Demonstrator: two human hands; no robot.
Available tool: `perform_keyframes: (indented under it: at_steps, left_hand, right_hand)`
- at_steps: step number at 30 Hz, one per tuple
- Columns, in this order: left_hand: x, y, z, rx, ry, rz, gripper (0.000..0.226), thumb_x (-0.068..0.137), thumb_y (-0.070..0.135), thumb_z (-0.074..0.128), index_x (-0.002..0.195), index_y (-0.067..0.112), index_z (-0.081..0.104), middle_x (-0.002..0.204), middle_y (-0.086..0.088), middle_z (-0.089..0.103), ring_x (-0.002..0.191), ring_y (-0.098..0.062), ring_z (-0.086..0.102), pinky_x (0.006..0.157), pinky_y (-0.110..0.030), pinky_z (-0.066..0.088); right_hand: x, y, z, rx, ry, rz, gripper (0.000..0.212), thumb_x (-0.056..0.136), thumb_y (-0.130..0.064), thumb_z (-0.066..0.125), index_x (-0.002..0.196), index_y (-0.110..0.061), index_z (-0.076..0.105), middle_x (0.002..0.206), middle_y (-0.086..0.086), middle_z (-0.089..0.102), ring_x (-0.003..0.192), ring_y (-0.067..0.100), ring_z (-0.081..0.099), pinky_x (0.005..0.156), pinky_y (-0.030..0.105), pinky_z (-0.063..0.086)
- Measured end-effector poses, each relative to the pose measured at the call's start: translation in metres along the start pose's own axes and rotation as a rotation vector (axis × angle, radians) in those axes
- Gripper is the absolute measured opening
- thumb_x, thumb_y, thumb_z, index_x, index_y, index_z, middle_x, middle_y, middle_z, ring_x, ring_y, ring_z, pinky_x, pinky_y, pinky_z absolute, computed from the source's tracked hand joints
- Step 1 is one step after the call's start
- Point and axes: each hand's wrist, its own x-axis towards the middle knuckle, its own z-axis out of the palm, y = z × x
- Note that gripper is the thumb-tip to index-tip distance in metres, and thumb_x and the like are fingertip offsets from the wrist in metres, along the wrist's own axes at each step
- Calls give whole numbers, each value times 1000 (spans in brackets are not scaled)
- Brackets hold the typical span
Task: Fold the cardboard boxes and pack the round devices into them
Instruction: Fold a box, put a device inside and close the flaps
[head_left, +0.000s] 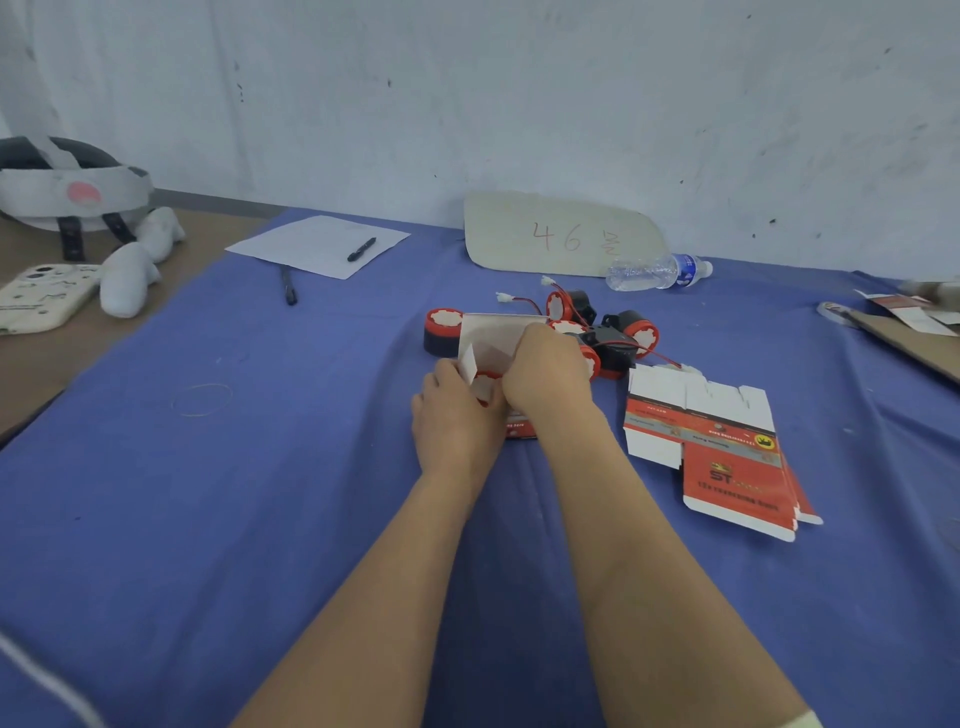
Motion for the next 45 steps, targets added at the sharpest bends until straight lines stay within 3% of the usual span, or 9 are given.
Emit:
perform_keyframes:
  at_steps: [12, 17, 23, 27, 32, 35, 37, 41, 45]
  left_hand:
    - [1, -1, 1, 14, 26, 1, 40, 89, 36, 57, 116, 8, 49, 114, -9, 58, 106, -28, 51, 88, -46, 47]
    - [2, -3, 1, 20, 34, 1, 41, 89, 38, 57, 116, 9, 49, 115, -9, 58, 106, -27, 51, 87, -44, 47]
    - [2, -4, 1, 76, 72, 13, 40, 87, 38, 57, 113, 9, 50, 115, -9, 50, 107, -30, 47, 86, -41, 43]
    - [1, -5, 1, 36, 50, 16, 38, 87, 38, 59, 112, 11, 48, 110, -4, 42, 94, -25, 54, 70, -35, 41]
    - [2, -5, 1, 15, 51, 13, 39, 87, 39, 59, 113, 13, 48, 104, 2, 38, 87, -19, 51, 66, -30, 37]
    - [2, -6, 1, 9, 48, 13, 38, 87, 38, 59, 113, 13, 48, 104, 1, 39, 85, -18, 50, 64, -28, 36]
    - [2, -5, 1, -2, 47, 20, 40, 86, 37, 61, 115, 13, 46, 108, 0, 40, 86, -18, 51, 63, -28, 36]
    - [0, -3, 1, -76, 97, 82, 46, 85, 26, 65, 121, 14, 40, 118, -1, 39, 84, -16, 45, 65, -31, 37]
    - [-1, -3, 2, -80, 132, 134, 49, 85, 22, 67, 122, 11, 37, 124, -4, 37, 85, -15, 42, 63, -31, 35]
  right_hand:
    - [-8, 17, 18, 12, 115, -30, 23, 95, -16, 44, 110, -11, 61, 101, 10, 66, 94, 27, 58, 78, 36, 51]
    - [-9, 21, 21, -8, 166, -88, 25, 97, -17, 42, 108, -12, 64, 106, 7, 62, 98, 24, 53, 74, 31, 43]
    - [-8, 30, 13, -29, 43, -51, 30, 98, -33, 46, 110, -16, 68, 125, 9, 47, 114, 31, 41, 87, 38, 39]
    - [-9, 35, 10, 157, -71, 92, 25, 95, -35, 54, 113, -23, 67, 136, 12, 33, 121, 35, 34, 103, 44, 35]
    - [-1, 35, 7, 485, -94, 224, 71, 83, -36, 71, 137, -11, 32, 140, 17, 28, 95, 23, 41, 77, 32, 40]
    - [5, 35, 9, 536, -112, 260, 85, 82, -36, 73, 143, -10, 21, 143, 17, 27, 98, 25, 44, 75, 30, 37]
    - [7, 36, 15, 547, -67, 229, 74, 83, -30, 72, 137, -6, 28, 137, 16, 39, 109, 28, 50, 75, 30, 41]
    - [0, 34, 21, 456, 109, 76, 39, 87, -6, 58, 122, -11, 40, 116, 12, 56, 93, 26, 54, 66, 30, 41]
    - [-7, 34, 20, 321, 164, -118, 47, 90, -6, 54, 135, -18, 47, 132, 5, 49, 115, 25, 50, 86, 33, 42]
